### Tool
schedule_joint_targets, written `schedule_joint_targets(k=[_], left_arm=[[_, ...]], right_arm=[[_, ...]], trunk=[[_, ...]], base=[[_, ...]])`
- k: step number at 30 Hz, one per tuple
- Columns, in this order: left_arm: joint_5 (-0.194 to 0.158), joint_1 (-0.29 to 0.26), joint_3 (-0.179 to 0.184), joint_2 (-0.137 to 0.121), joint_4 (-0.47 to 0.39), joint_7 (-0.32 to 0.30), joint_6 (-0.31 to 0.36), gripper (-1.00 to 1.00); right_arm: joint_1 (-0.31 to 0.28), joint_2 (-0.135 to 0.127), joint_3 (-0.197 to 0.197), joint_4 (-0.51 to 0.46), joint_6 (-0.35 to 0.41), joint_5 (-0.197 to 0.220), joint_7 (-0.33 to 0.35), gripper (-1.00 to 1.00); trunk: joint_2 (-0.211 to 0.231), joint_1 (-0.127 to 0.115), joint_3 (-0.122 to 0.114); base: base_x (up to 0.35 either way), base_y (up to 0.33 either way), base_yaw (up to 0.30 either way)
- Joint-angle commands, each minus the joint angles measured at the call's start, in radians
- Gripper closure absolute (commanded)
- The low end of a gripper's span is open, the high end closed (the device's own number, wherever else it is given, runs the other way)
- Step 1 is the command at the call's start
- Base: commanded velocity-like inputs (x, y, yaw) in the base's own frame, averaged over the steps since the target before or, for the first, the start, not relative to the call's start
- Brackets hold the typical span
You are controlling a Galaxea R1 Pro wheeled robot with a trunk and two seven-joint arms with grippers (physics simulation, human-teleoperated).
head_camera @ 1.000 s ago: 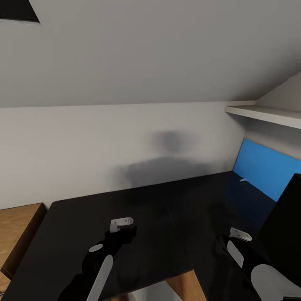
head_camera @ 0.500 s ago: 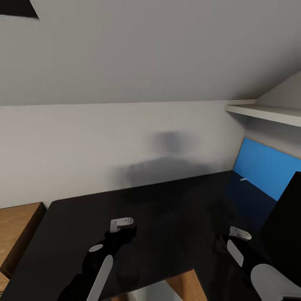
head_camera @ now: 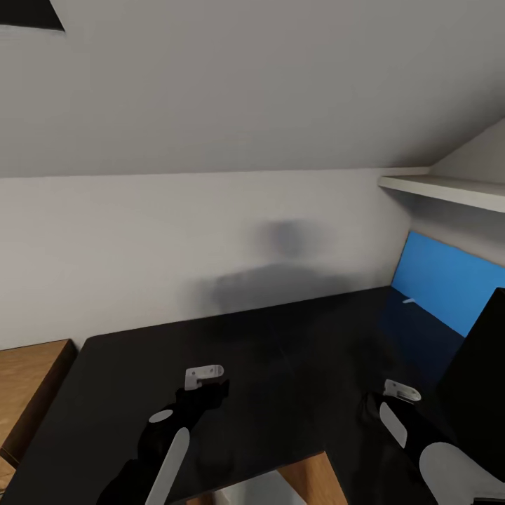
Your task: In the bedroom, organize the workspace by keeping the computer under the desk, ensuring the monitor is on the desk, placing the keyboard on the desk next to the monitor, placing the mouse on the desk next to the keyboard, moving the folder from the swivel chair onto the desk next to the mouse, stacking the notebook on top of the folder with the pen on top of the notebook, and positioning the swivel chair next to the desk.
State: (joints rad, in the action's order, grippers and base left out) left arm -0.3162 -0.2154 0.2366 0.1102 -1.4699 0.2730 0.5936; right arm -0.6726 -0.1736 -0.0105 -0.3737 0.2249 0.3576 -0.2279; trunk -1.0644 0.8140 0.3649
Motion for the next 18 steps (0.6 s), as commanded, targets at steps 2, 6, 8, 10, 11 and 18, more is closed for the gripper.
schedule_joint_targets(k=[2,6,8,10,11,18], left_arm=[[-0.011,-0.001,0.001,0.000,-0.001,0.009,0.003,-1.00],[-0.011,-0.001,0.001,-0.001,-0.001,0.009,0.004,-1.00],[-0.011,-0.001,0.001,-0.001,-0.001,0.009,0.004,-1.00],[-0.011,-0.001,0.001,-0.001,-0.001,0.009,0.005,-1.00],[-0.011,-0.001,0.001,-0.001,-0.001,0.009,0.005,-1.00],[-0.009,-0.001,0.001,-0.001,0.004,0.009,0.005,-1.00]], right_arm=[[0.001,0.001,0.001,0.008,0.010,0.017,-0.001,1.00],[0.001,0.002,0.001,0.007,0.009,0.017,-0.001,1.00],[0.001,0.002,0.001,0.006,0.008,0.017,-0.001,1.00],[0.001,0.002,0.002,0.006,0.008,0.016,-0.001,1.00],[0.001,0.002,0.002,0.005,0.007,0.016,-0.001,1.00],[0.001,0.006,0.006,-0.005,-0.001,0.016,0.003,1.00]], trunk=[[-0.001,0.000,0.001],[-0.001,0.000,0.001],[-0.001,0.000,0.001],[-0.001,0.000,0.001],[-0.001,0.000,0.001],[0.034,-0.019,-0.014]], base=[[0.000,0.000,0.000],[0.000,0.000,0.000],[0.000,0.000,0.000],[0.000,0.000,0.000],[0.000,0.000,0.000],[0.000,0.000,0.000]])
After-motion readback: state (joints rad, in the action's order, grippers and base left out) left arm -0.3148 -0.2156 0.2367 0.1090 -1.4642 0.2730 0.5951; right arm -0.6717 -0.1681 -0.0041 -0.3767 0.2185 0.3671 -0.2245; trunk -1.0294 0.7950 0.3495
